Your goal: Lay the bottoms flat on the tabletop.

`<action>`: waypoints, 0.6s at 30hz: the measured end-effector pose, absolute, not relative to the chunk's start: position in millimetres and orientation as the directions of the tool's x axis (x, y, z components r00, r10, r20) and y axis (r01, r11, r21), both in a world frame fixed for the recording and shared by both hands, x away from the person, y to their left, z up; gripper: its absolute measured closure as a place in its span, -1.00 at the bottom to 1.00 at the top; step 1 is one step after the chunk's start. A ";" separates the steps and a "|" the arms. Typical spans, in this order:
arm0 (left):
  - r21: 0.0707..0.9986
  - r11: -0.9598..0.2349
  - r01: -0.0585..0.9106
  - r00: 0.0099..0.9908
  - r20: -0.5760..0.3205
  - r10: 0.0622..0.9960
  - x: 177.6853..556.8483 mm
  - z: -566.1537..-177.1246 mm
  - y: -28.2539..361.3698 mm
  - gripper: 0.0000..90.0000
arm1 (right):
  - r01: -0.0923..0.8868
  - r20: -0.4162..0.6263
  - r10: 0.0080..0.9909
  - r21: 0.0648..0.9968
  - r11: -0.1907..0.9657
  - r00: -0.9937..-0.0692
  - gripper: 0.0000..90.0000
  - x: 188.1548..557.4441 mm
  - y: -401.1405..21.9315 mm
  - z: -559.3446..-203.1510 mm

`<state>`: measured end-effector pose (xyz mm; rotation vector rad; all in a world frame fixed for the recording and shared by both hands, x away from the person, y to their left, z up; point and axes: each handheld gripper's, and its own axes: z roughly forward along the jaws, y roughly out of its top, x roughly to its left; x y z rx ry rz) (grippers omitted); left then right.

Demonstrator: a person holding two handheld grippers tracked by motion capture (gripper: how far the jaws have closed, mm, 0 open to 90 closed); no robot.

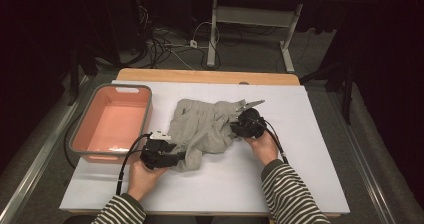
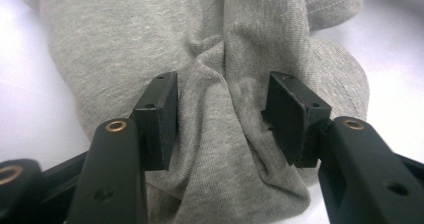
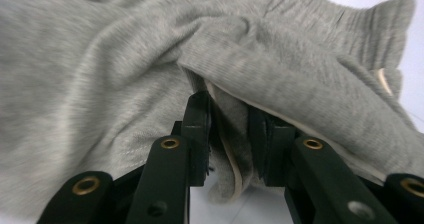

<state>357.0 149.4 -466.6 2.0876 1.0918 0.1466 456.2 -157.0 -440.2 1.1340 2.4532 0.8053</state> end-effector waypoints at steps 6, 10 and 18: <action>0.672 -0.347 0.655 0.630 -0.231 0.741 356.2 -465.6 149.8 0.01 | 0.581 -0.049 0.767 0.622 0.525 -0.640 0.51 447.3 -160.2 -436.9; 0.671 -0.346 0.655 0.629 -0.231 0.742 356.2 -465.9 149.3 0.01 | 0.556 -0.041 0.759 0.655 0.512 -0.650 0.48 424.3 -172.2 -424.7; 0.672 -0.349 0.653 0.627 -0.221 0.747 355.4 -466.8 146.3 0.02 | 0.567 -0.039 0.738 0.613 0.550 -0.674 0.46 391.5 -190.3 -442.4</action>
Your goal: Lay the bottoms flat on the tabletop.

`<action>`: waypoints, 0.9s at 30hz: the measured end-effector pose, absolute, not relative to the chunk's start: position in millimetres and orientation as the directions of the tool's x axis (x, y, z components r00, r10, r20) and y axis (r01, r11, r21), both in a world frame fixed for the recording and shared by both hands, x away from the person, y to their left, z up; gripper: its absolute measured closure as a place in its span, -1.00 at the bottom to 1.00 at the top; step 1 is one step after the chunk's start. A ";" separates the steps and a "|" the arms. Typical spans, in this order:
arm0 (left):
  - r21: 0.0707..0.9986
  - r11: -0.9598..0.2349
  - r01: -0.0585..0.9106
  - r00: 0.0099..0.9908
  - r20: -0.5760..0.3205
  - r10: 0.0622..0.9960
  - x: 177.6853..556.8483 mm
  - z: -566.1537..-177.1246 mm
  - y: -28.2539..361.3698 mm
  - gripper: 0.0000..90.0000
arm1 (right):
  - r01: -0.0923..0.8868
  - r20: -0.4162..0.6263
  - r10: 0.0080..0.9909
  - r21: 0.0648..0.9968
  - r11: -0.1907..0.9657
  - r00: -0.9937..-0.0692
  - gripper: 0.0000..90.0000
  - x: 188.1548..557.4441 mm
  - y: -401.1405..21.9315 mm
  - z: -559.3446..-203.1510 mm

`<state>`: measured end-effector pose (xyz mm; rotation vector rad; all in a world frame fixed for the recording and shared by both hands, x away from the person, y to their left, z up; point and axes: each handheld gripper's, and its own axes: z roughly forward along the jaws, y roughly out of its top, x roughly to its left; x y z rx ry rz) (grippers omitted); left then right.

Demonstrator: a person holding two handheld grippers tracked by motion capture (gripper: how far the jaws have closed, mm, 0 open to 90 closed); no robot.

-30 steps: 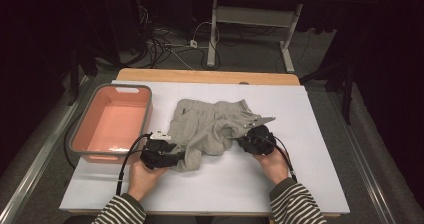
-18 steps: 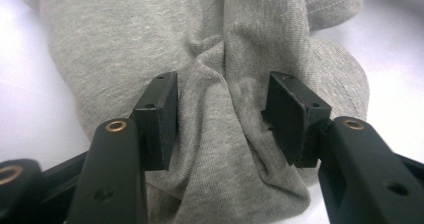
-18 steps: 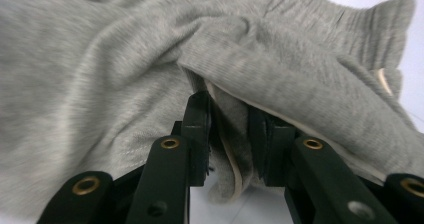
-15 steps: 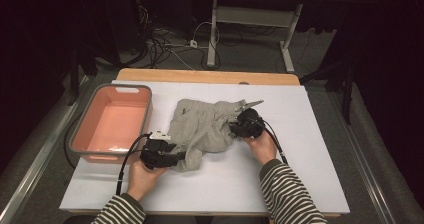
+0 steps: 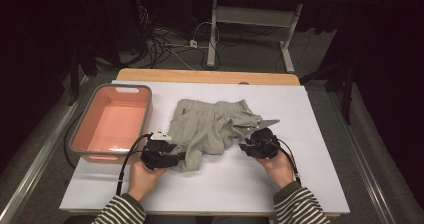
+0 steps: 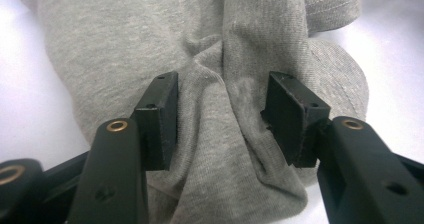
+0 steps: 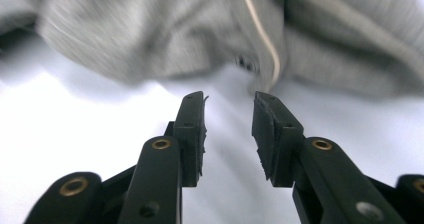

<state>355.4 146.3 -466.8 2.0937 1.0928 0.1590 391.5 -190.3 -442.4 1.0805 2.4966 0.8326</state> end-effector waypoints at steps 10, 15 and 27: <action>0.710 -0.328 0.623 0.639 -0.220 0.737 349.2 -459.6 146.6 0.11 | 0.614 -0.009 0.784 0.616 0.493 -0.621 0.50 418.4 -185.5 -459.5; 0.734 -0.321 0.598 0.656 -0.218 0.723 342.7 -453.9 147.0 0.11 | 0.618 0.002 0.783 0.615 0.489 -0.622 0.79 422.0 -184.1 -460.1; 0.763 -0.363 0.535 0.735 -0.209 0.645 328.8 -446.0 134.2 0.11 | 0.587 0.032 0.740 0.632 0.506 -0.672 0.88 392.4 -191.1 -439.1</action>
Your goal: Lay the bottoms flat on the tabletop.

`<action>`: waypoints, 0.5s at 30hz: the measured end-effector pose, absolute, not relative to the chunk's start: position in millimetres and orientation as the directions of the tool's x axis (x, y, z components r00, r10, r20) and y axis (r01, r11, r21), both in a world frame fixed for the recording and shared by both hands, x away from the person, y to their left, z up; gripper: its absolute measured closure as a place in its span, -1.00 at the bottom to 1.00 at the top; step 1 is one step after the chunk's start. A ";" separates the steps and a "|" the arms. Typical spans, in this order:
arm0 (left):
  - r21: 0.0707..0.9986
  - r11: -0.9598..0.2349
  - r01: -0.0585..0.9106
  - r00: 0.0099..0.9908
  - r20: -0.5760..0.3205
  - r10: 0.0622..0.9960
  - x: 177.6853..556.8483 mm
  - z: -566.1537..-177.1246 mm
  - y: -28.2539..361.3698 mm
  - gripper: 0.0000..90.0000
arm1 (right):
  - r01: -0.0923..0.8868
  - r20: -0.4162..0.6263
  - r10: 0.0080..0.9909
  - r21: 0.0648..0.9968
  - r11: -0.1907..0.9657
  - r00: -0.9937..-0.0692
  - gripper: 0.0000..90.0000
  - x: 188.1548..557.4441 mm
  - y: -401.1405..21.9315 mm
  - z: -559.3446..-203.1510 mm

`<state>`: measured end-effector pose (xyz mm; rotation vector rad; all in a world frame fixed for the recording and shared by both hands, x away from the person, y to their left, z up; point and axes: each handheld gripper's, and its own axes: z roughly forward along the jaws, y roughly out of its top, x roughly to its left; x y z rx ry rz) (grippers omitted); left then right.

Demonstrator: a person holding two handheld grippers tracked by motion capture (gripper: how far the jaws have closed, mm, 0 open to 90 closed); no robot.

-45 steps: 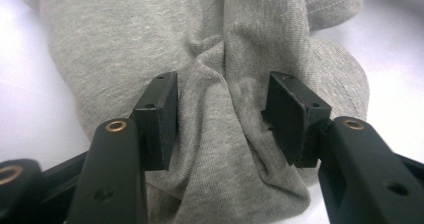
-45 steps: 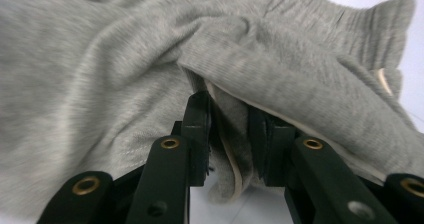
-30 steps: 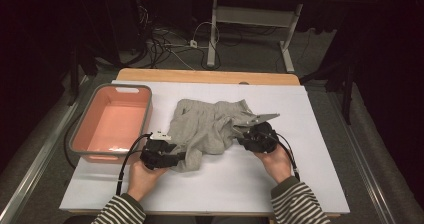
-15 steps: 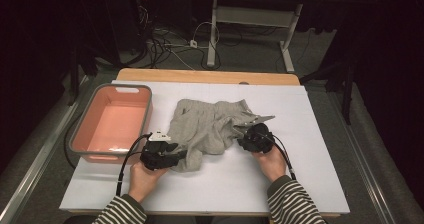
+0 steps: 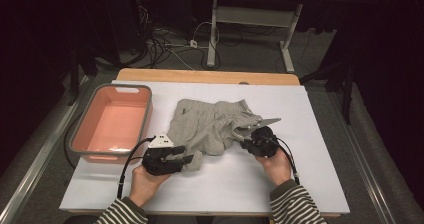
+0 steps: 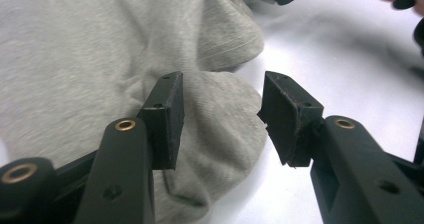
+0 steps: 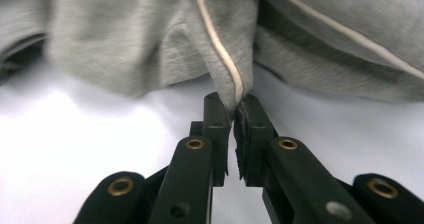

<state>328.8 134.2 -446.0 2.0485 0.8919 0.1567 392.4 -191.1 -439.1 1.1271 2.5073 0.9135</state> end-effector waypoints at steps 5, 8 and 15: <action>0.737 -0.371 0.565 0.730 -0.236 0.641 335.7 -451.3 131.1 0.24 | 0.581 0.054 0.726 0.642 0.501 -0.686 0.88 375.8 -193.6 -434.7; 0.722 -0.388 0.573 0.732 -0.237 0.639 342.2 -453.9 128.0 0.42 | 0.574 0.072 0.715 0.654 0.493 -0.695 0.88 368.1 -194.9 -431.0; 0.719 -0.434 0.543 0.772 -0.225 0.594 348.6 -447.5 117.5 0.86 | 0.562 0.094 0.707 0.684 0.466 -0.701 0.88 348.0 -201.8 -420.5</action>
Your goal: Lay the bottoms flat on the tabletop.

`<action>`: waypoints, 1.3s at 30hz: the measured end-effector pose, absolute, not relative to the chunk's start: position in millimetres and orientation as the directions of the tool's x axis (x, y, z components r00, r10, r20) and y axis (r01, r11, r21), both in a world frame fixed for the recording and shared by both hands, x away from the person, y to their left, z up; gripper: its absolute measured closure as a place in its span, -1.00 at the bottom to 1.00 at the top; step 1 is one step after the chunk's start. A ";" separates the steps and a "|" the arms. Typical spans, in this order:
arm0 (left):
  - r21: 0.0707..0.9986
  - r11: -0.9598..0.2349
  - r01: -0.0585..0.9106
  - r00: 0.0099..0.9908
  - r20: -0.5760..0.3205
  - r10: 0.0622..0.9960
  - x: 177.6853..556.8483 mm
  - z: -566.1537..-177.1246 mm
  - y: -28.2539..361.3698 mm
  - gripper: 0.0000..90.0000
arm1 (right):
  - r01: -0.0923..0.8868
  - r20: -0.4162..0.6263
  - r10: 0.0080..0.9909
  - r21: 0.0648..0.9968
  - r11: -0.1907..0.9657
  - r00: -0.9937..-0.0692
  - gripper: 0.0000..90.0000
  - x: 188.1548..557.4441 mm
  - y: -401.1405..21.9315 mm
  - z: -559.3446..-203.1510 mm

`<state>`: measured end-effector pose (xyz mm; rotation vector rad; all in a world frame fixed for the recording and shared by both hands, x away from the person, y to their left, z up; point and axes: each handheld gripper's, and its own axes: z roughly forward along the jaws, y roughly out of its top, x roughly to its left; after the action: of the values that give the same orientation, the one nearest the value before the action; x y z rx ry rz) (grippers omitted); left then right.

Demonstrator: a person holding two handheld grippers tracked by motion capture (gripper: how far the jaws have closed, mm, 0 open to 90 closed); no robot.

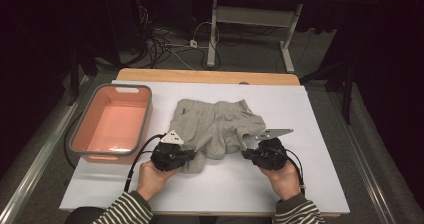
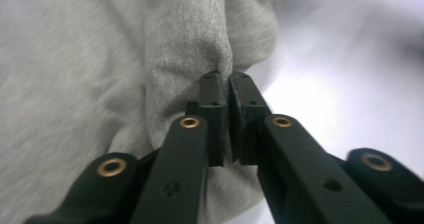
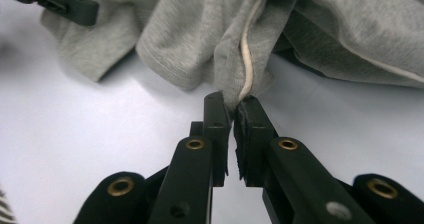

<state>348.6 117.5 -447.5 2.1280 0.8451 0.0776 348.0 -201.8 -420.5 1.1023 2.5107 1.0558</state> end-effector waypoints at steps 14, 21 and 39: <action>0.779 -0.344 0.525 0.775 -0.269 0.572 356.1 -422.8 145.9 0.86 | 0.576 0.119 0.755 0.725 0.377 -0.645 0.88 305.1 -243.2 -405.4; 0.678 -0.478 0.559 0.780 -0.233 0.581 368.8 -447.0 123.3 0.77 | 0.689 0.165 0.814 0.640 0.340 -0.556 0.88 319.1 -267.4 -436.1; 0.682 -0.491 0.542 0.802 -0.245 0.545 364.5 -447.9 117.1 0.67 | 0.614 0.136 0.811 0.727 0.309 -0.569 0.42 307.4 -263.9 -417.4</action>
<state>364.5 117.1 -447.9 2.1905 0.7979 0.0049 307.4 -263.9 -417.4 1.2970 2.3215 1.1130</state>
